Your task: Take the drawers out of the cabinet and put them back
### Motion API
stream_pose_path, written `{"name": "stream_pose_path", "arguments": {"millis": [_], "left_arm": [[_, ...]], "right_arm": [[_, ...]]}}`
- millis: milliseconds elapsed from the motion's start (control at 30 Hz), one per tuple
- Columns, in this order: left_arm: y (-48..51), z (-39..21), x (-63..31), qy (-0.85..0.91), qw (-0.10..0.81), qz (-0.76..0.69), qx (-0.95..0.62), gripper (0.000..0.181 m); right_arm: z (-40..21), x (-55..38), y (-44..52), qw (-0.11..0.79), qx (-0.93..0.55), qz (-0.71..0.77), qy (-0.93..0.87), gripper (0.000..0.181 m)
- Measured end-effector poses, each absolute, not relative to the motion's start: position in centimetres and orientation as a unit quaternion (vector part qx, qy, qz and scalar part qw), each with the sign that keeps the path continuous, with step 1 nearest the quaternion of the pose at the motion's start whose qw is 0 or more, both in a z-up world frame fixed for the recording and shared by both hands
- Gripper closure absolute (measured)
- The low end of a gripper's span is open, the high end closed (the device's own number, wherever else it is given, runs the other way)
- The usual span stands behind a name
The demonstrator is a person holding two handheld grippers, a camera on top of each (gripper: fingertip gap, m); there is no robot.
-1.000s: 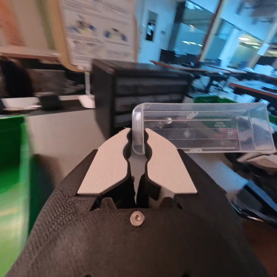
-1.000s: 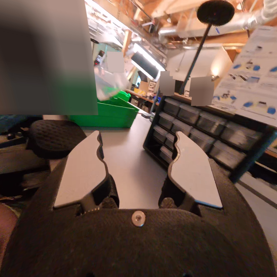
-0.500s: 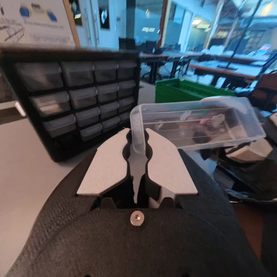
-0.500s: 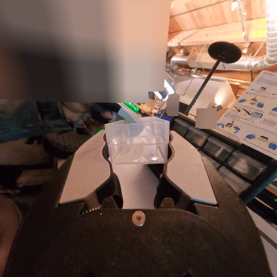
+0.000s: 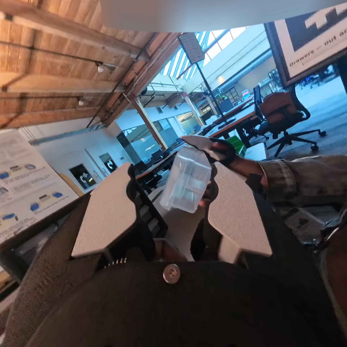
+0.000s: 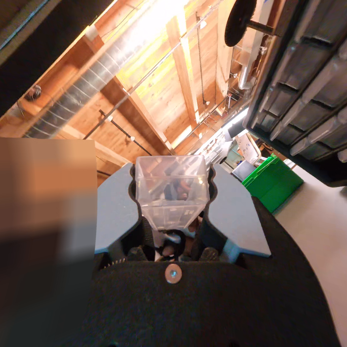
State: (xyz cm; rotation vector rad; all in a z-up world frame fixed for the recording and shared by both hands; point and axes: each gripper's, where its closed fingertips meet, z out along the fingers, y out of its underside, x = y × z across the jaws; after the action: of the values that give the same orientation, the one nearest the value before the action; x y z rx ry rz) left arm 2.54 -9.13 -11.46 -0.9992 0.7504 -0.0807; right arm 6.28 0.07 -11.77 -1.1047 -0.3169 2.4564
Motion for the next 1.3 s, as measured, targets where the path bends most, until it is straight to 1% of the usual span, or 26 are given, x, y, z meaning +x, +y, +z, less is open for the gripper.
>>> {"name": "stream_pose_path", "arguments": {"millis": [33, 167, 233, 333, 433, 600, 700, 767, 833, 900, 933, 1000, 1100, 1133, 1267, 1300], "left_arm": [[-9.2, -11.6, 2.7, 0.358, 0.81, -0.027, -0.463, 0.102], [-8.3, -12.8, 2.7, 0.389, 0.788, 0.046, -0.475, 0.103], [-8.0, -13.3, 3.0, 0.399, 0.78, 0.064, -0.478, 0.104], [-7.7, -13.6, 3.4, 0.406, 0.776, 0.086, -0.475, 0.113], [-7.6, -13.7, 3.3, 0.412, 0.771, 0.109, -0.474, 0.132], [-7.9, -13.8, 3.4, 0.428, 0.761, 0.123, -0.471, 0.133], [-7.9, -13.8, 3.2, 0.439, 0.752, 0.153, -0.468, 0.134], [-7.8, -13.4, 1.9, 0.439, 0.737, 0.215, -0.467, 0.134], [-7.9, -13.1, -0.4, 0.44, 0.704, 0.293, -0.475, 0.134], [-8.0, -13.1, -3.1, 0.444, 0.655, 0.372, -0.486, 0.134], [-8.1, -13.3, -4.3, 0.448, 0.626, 0.407, -0.492, 0.134], [-8.0, -14.2, -6.6, 0.454, 0.571, 0.457, -0.508, 0.134], [-7.7, -15.4, -8.8, 0.455, 0.518, 0.501, -0.523, 0.134], [-7.5, -15.7, -9.3, 0.455, 0.506, 0.511, -0.525, 0.134], [-6.7, -16.9, -10.1, 0.458, 0.468, 0.532, -0.538, 0.134], [-6.5, -17.3, -10.2, 0.458, 0.46, 0.535, -0.542, 0.134]], "right_arm": [[-12.0, 6.2, 0.3, 0.209, -0.4, 0.887, -0.103, 0.107], [-12.2, 6.1, 0.5, 0.174, -0.394, 0.899, -0.079, 0.108], [-12.3, 5.9, 0.5, 0.165, -0.394, 0.901, -0.073, 0.105], [-12.6, 5.7, 0.4, 0.149, -0.394, 0.904, -0.072, 0.106], [-12.7, 5.5, 0.1, 0.13, -0.393, 0.907, -0.076, 0.107], [-12.9, 5.2, -0.1, 0.111, -0.399, 0.906, -0.084, 0.107], [-12.8, 5.1, 0.1, 0.129, -0.399, 0.904, -0.08, 0.106], [-12.9, 4.9, 0.2, 0.157, -0.419, 0.89, -0.089, 0.104], [-12.9, 4.9, 0.6, 0.208, -0.443, 0.865, -0.107, 0.093], [-12.8, 5.1, 1.1, 0.269, -0.468, 0.831, -0.131, 0.091], [-12.7, 5.3, 1.6, 0.3, -0.483, 0.81, -0.143, 0.095], [-12.3, 5.5, 2.8, 0.372, -0.517, 0.751, -0.174, 0.111], [-10.4, 5.5, 4.9, 0.48, -0.556, 0.624, -0.266, 0.147], [-9.7, 5.3, 5.8, 0.509, -0.572, 0.566, -0.305, 0.155], [-6.1, 4.0, 11.5, 0.615, -0.582, 0.339, -0.41, 0.179], [-5.3, 3.3, 13.1, 0.629, -0.576, 0.304, -0.424, 0.181]]}}
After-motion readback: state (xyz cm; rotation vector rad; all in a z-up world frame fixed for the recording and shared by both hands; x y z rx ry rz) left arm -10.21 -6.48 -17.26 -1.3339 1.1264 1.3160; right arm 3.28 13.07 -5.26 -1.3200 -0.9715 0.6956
